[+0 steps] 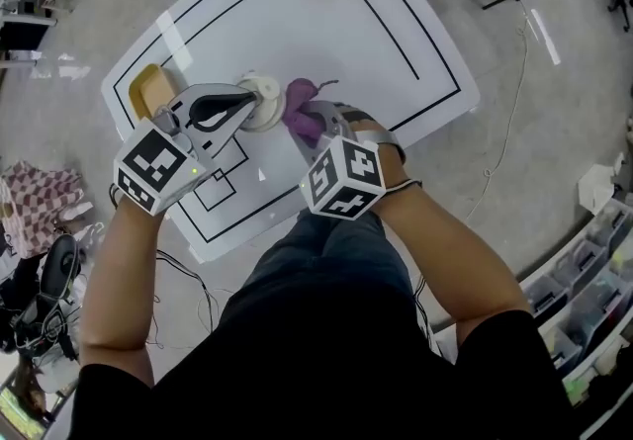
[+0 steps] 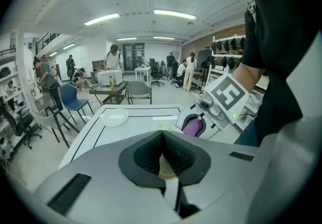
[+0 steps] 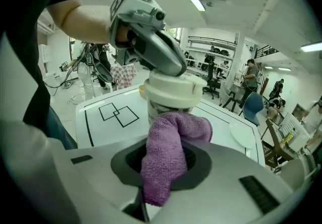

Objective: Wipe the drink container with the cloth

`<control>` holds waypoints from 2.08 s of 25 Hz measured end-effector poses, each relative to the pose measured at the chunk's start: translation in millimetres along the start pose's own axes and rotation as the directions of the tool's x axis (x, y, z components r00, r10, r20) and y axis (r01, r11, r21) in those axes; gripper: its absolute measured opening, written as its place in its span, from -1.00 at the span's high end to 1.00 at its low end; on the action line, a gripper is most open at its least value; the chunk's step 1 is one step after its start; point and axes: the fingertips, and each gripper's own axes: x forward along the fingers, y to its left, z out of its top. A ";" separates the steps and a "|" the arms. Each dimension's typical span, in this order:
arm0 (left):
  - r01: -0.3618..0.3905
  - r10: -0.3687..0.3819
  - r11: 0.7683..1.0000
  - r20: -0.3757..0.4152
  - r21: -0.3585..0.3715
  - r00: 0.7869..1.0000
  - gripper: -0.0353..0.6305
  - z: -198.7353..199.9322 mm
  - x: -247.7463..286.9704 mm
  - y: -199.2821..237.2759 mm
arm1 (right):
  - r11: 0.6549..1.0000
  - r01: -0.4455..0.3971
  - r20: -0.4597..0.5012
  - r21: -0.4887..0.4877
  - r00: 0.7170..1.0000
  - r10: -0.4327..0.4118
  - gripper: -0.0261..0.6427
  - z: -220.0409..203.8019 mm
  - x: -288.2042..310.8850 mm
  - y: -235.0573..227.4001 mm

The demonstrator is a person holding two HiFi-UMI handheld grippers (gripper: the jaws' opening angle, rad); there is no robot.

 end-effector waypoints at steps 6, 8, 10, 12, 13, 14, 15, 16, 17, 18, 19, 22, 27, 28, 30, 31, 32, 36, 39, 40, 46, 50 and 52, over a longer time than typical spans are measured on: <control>-0.008 0.008 1.000 0.003 0.006 1.000 0.83 0.0 0.0 1.1 | 0.995 -0.076 -0.139 -0.071 0.988 0.066 0.70 -40.8 45.0 16.4; -0.008 0.008 1.000 0.000 0.012 1.000 0.83 -0.5 0.9 2.2 | 0.990 -0.099 -0.177 -0.098 0.981 0.081 0.70 -50.0 55.9 20.6; -0.011 0.011 1.000 -0.001 0.013 1.000 0.83 -1.7 1.8 3.7 | 0.988 -0.114 -0.187 -0.107 0.978 0.093 0.70 -53.7 62.0 22.4; -0.015 0.015 1.000 -0.001 0.011 1.000 0.83 -2.6 2.1 3.9 | 0.987 -0.126 -0.182 -0.102 0.978 0.106 0.70 -54.2 63.3 23.7; -0.016 0.016 1.000 -0.001 0.011 1.000 0.83 -2.7 2.1 3.8 | 0.986 -0.131 -0.179 -0.099 0.977 0.112 0.70 -54.4 62.8 24.0; -0.017 0.017 1.000 -0.001 0.012 1.000 0.83 -2.5 2.0 3.8 | 0.986 -0.136 -0.178 -0.097 0.977 0.118 0.70 -54.3 61.8 23.7; -0.018 0.018 1.000 -0.003 0.014 1.000 0.83 -2.1 1.8 4.0 | 0.985 -0.142 -0.177 -0.094 0.976 0.124 0.70 -54.1 60.4 22.9; -0.018 0.019 1.000 -0.006 0.015 1.000 0.83 -1.8 1.7 4.3 | 0.985 -0.148 -0.176 -0.088 0.976 0.131 0.70 -54.1 58.3 21.7; -0.017 0.017 1.000 -0.009 0.015 1.000 0.83 -1.5 1.8 4.6 | 0.985 -0.153 -0.176 -0.081 0.975 0.137 0.70 -54.7 55.2 19.4; -0.015 0.015 1.000 -0.014 0.013 1.000 0.83 -1.4 2.1 4.5 | 0.985 -0.155 -0.178 -0.075 0.974 0.140 0.70 -56.5 51.2 15.8; -0.011 0.012 1.000 -0.020 0.011 1.000 0.83 -1.3 2.5 4.1 | 0.986 -0.153 -0.181 -0.070 0.974 0.138 0.69 -59.1 46.5 10.8; -0.004 0.004 1.000 -0.037 0.006 0.999 0.83 -0.6 2.0 3.0 | 0.988 -0.140 -0.177 -0.064 0.976 0.126 0.69 -63.7 30.5 -12.0; -0.011 0.011 1.000 -0.047 -0.005 0.999 0.83 1.4 1.9 3.8 | 0.971 -0.161 -0.069 -0.179 0.986 0.151 0.69 -33.9 6.9 -50.7; -0.012 0.012 1.000 -0.048 -0.008 0.999 0.83 1.9 2.3 3.9 | 0.960 -0.173 -0.041 -0.221 0.985 0.169 0.69 -23.8 3.4 -54.7; -0.012 0.011 1.000 -0.043 -0.022 0.999 0.83 3.9 2.7 4.1 | 0.931 -0.194 0.006 -0.309 0.979 0.206 0.69 -3.6 -2.2 -59.4; -0.013 0.012 0.999 -0.040 -0.031 0.999 0.83 4.2 2.8 5.0 | 0.915 -0.202 0.024 -0.350 0.974 0.224 0.69 5.8 -4.2 -60.7; -0.016 0.014 0.999 -0.039 -0.038 0.999 0.83 3.6 2.9 6.4 | 0.896 -0.210 0.037 -0.391 0.969 0.243 0.69 14.2 -5.6 -61.5; -0.022 0.020 0.999 -0.047 -0.037 0.999 0.83 5.7 2.6 10.2 | 0.803 -0.247 0.025 -0.543 0.951 0.309 0.69 30.4 -2.6 -60.7; -0.026 0.025 0.999 -0.047 -0.024 0.999 0.83 7.6 3.2 13.4 | 0.745 -0.283 -0.006 -0.604 0.936 0.351 0.69 28.9 6.1 -60.4; -0.028 0.027 0.999 -0.048 -0.021 0.998 0.83 7.6 3.5 14.3 | 0.731 -0.293 -0.015 -0.616 0.932 0.361 0.69 27.6 9.5 -60.1; -0.040 0.039 0.999 -0.051 -0.022 0.998 0.83 7.7 2.6 13.6 | 0.698 -0.355 -0.066 -0.621 0.912 0.405 0.69 7.7 42.0 -53.9; -0.034 0.033 0.999 -0.037 -0.013 0.999 0.83 7.3 1.1 16.1 | 0.678 -0.388 -0.125 -0.625 0.906 0.404 0.69 -9.9 72.8 -49.7; -0.038 0.037 0.999 -0.038 -0.021 0.999 0.83 7.5 0.8 14.8 | 0.647 -0.413 -0.169 -0.641 0.898 0.406 0.69 -18.8 82.1 -46.3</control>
